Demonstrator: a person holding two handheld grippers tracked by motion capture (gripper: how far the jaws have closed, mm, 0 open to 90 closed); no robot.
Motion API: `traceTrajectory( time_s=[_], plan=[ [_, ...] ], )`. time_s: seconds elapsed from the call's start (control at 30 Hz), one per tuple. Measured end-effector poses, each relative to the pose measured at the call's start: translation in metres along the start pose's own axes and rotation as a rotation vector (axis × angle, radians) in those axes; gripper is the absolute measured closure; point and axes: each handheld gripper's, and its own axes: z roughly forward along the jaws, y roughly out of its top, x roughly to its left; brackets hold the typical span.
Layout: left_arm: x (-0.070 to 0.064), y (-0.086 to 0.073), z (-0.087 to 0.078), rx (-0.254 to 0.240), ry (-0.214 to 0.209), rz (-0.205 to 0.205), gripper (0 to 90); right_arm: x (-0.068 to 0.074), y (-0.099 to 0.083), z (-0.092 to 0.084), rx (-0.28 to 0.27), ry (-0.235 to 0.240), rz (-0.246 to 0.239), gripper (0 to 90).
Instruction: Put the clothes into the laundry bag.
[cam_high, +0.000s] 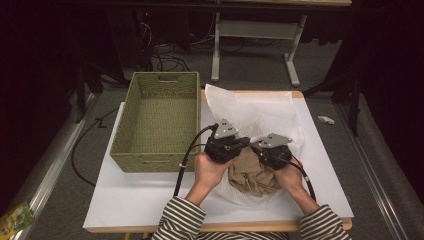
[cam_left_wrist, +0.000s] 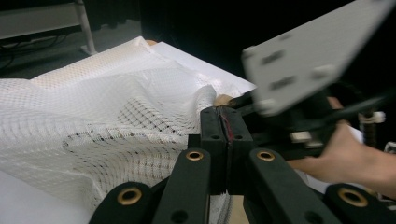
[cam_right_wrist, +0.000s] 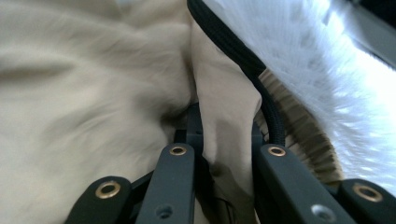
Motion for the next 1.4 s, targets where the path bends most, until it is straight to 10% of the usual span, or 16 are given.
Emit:
traceTrajectory(
  time_s=[0.13, 0.57, 0.83, 0.97, 1.13, 1.4],
  plan=[
    [0.006, -0.004, 0.003, 0.014, 0.009, -0.019, 89.3, -0.009, -0.004, 0.008, 0.002, 0.058, 0.071, 72.6],
    [0.011, -0.011, 0.006, 0.02, 0.028, -0.033, 89.3, -0.008, -0.034, -0.082, -0.176, 0.195, 0.091, 36.9],
    [0.009, -0.011, 0.007, 0.031, 0.026, -0.025, 89.2, 0.01, -0.042, -0.05, -0.08, 0.288, 0.061, 26.6],
    [0.009, -0.011, 0.007, 0.031, 0.023, -0.027, 89.2, 0.017, -0.04, -0.026, -0.008, 0.273, 0.042, 36.9],
    [0.006, -0.011, 0.009, 0.033, 0.013, -0.023, 89.2, 0.019, -0.039, -0.019, -0.011, 0.241, -0.015, 75.9],
    [-0.002, -0.007, 0.015, 0.026, -0.044, -0.019, 89.3, 0.02, -0.018, -0.03, -0.125, 0.146, 0.01, 80.7]
  ],
)
